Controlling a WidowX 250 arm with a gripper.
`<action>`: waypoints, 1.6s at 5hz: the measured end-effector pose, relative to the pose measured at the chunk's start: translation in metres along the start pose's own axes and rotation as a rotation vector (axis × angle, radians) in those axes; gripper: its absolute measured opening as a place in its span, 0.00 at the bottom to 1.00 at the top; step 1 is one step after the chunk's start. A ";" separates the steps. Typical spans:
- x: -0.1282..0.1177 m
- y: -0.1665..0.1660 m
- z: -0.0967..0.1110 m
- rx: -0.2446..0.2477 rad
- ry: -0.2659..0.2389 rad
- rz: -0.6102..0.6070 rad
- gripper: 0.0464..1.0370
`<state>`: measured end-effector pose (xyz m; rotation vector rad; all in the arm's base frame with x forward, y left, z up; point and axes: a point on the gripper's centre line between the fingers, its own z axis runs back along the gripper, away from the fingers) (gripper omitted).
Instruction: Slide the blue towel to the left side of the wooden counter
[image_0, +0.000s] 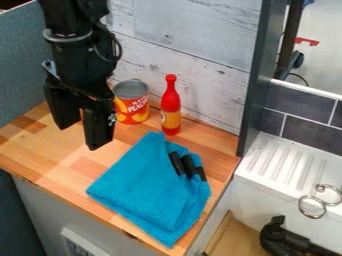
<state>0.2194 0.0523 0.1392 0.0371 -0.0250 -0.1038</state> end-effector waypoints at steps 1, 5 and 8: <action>-0.001 -0.001 -0.007 -0.007 0.027 0.002 0.96; 0.046 -0.017 -0.086 -0.060 0.149 0.020 0.96; 0.068 -0.032 -0.136 -0.175 0.120 0.026 0.96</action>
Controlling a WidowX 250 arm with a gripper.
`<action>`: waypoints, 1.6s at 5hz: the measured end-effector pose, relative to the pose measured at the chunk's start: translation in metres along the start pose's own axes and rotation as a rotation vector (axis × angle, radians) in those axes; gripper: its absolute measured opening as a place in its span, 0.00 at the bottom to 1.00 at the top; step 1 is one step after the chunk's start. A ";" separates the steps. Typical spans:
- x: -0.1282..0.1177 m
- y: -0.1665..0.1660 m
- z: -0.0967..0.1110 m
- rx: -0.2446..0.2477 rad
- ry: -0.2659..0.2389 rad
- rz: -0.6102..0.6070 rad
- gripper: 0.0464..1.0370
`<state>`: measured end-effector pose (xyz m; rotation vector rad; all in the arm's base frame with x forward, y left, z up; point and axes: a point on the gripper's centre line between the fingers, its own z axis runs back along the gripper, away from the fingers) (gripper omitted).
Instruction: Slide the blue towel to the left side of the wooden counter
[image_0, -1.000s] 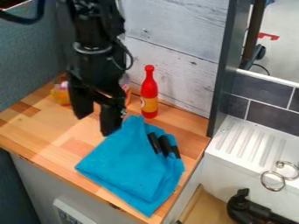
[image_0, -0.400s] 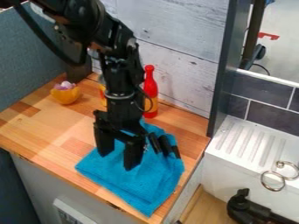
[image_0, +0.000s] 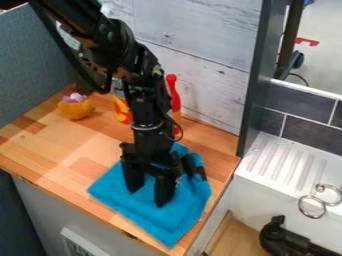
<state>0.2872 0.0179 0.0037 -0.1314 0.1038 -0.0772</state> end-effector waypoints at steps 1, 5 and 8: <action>0.000 0.006 -0.007 0.036 -0.055 0.079 0.96; -0.063 0.125 0.006 0.180 0.082 0.442 0.96; -0.052 0.133 0.012 0.086 -0.003 0.408 0.96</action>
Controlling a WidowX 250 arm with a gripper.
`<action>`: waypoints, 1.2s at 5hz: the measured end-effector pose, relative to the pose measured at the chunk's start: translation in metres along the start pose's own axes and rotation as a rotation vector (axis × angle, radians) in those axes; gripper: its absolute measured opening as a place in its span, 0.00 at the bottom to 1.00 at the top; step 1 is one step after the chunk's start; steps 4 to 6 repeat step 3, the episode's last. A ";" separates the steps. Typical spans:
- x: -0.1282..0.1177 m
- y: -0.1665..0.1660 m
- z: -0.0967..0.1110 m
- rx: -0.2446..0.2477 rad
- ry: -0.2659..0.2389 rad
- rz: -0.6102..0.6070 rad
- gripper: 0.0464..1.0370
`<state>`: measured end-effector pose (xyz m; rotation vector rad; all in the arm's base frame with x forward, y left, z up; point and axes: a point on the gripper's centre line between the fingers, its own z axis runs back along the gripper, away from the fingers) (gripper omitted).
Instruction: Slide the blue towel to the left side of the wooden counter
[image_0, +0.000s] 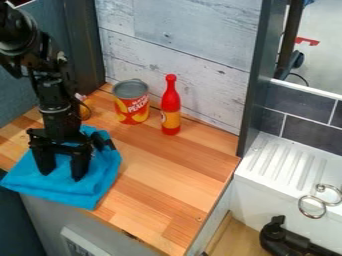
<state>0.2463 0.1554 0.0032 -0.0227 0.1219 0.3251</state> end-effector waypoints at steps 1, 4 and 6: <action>0.004 -0.013 0.024 0.016 -0.071 -0.020 0.96; -0.018 -0.027 0.085 0.073 -0.093 -0.069 0.96; -0.018 -0.027 0.085 0.073 -0.093 -0.069 0.96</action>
